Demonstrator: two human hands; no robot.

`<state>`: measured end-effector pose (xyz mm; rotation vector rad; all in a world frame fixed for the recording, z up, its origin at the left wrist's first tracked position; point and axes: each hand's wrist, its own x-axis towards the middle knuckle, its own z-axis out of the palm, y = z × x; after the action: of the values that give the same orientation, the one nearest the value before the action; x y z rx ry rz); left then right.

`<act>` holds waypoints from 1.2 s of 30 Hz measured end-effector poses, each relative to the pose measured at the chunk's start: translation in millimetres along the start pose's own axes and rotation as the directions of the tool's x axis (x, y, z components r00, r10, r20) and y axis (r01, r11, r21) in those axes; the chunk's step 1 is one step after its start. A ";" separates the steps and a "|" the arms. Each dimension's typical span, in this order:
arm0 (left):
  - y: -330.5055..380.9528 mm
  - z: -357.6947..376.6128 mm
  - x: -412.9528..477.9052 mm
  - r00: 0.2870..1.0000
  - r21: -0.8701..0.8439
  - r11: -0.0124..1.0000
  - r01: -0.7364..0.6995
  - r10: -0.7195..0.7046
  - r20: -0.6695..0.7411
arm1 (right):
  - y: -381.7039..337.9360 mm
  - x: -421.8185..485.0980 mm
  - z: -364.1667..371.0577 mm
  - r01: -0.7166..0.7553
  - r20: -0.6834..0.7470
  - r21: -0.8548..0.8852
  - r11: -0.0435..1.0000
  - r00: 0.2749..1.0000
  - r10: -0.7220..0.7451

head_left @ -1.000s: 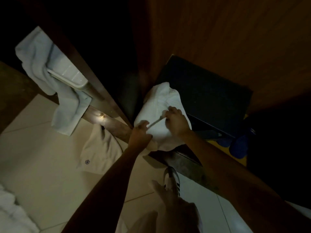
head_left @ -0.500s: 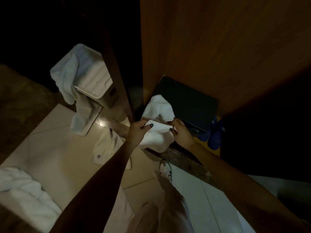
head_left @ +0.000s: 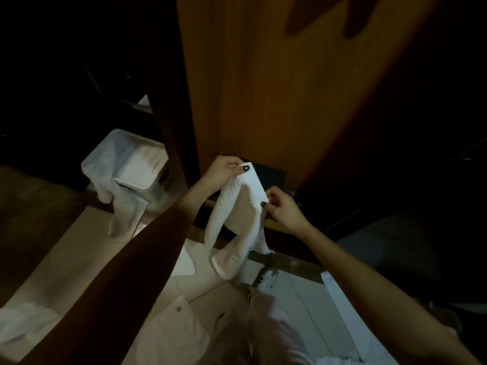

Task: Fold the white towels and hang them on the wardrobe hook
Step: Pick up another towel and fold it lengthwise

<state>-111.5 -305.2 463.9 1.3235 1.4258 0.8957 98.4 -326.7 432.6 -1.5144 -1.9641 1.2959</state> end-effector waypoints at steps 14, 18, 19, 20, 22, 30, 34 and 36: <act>234.1 90.7 -19.2 0.907 -0.005 0.928 -0.373 0.365 0.208 | -80.6 -108.8 -177.0 0.262 -0.397 0.126 0.957 0.897 -0.194; 257.0 111.8 -25.0 0.902 -0.103 0.916 -0.388 0.400 0.160 | -91.9 -121.5 -214.2 0.372 -0.510 0.032 0.928 0.804 -0.305; 257.3 116.5 -27.1 0.906 -0.126 0.922 -0.367 0.385 0.177 | -95.2 -126.0 -221.8 0.390 -0.523 0.013 0.921 0.788 -0.327; 255.6 122.3 -30.1 0.907 -0.135 0.931 -0.338 0.361 0.217 | -98.7 -131.9 -228.8 0.407 -0.534 -0.006 0.914 0.771 -0.347; 246.6 136.4 -33.2 0.906 -0.100 0.951 -0.293 0.310 0.289 | -100.9 -143.0 -244.7 0.433 -0.573 -0.028 0.901 0.732 -0.370; 281.6 185.3 -35.1 0.876 -0.062 0.897 -0.439 0.442 0.193 | -82.9 -181.8 -306.3 0.405 -0.461 0.033 0.914 0.817 -0.346; 298.2 212.0 -31.9 0.834 -0.063 0.864 -0.500 0.500 0.235 | -70.5 -185.8 -327.8 0.413 -0.530 0.006 0.911 0.774 -0.348; 298.6 217.7 -25.0 0.834 -0.067 0.872 -0.485 0.484 0.265 | -62.3 -181.1 -337.7 0.399 -0.580 -0.030 0.917 0.740 -0.341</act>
<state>180.0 -307.1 692.3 1.7798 0.8837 0.9828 373.8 -337.8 706.0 -1.1902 -1.6484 0.6432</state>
